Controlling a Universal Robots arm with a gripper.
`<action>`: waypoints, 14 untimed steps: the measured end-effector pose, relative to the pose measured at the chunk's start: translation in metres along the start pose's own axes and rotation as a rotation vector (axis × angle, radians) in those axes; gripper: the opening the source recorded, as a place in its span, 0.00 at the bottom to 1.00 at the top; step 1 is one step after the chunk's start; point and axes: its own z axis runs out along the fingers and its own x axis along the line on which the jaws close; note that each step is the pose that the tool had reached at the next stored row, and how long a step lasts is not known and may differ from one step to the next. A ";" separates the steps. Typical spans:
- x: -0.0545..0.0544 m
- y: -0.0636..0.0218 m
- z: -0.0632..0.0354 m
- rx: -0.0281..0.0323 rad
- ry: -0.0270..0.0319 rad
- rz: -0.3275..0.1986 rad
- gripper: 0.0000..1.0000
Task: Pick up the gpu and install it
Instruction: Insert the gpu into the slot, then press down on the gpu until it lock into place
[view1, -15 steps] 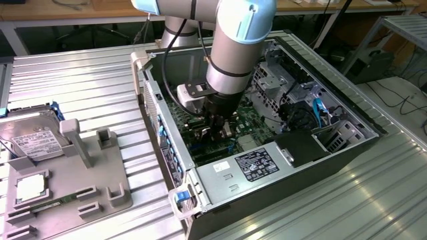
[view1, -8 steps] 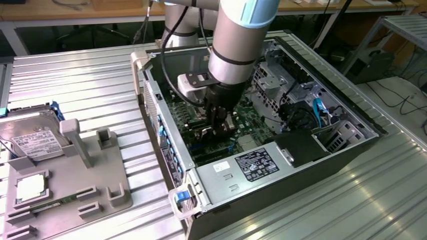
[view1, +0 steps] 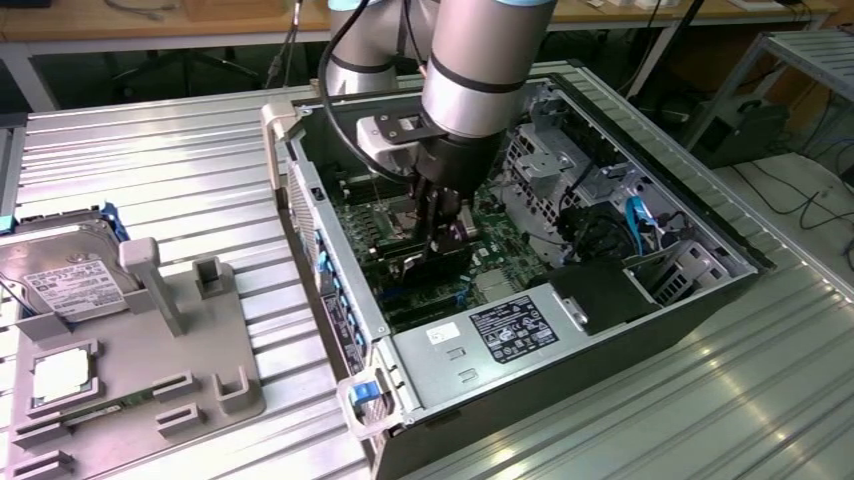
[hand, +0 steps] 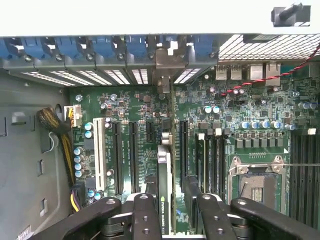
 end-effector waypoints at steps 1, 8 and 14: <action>0.000 0.0000 0.0000 0.0000 0.0000 0.000 0.36; 0.000 0.0000 -0.0001 -0.0001 0.0002 0.000 0.11; 0.000 0.0000 -0.0001 -0.0001 0.0001 0.000 0.11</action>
